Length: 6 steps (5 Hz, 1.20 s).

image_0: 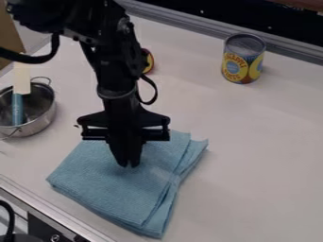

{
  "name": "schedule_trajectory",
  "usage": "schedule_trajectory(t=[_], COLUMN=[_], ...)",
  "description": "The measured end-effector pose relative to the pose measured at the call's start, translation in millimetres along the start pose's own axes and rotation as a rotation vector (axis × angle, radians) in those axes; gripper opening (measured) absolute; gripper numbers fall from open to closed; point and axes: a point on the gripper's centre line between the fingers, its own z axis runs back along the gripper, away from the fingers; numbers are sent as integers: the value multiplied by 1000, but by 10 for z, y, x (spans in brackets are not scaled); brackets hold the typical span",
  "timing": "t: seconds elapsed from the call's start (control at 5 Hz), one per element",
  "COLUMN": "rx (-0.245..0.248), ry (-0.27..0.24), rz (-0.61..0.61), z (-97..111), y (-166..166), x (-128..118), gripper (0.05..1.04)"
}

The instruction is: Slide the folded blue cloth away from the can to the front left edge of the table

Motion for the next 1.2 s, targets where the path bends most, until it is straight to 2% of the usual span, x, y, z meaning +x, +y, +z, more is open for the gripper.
schedule_trajectory(t=[0.2,0.4,0.6,0.8,1.2], rx=[-12,-27,-26,-32,-14], ry=[-21,-44,-72,-161,-205], rz=[6,-6,-51,-158,-301], z=[185,330,383,417,455], y=[12,10,-2,-105,-514], x=[27,80,121,243,602], gripper=[434,730,977,999,999])
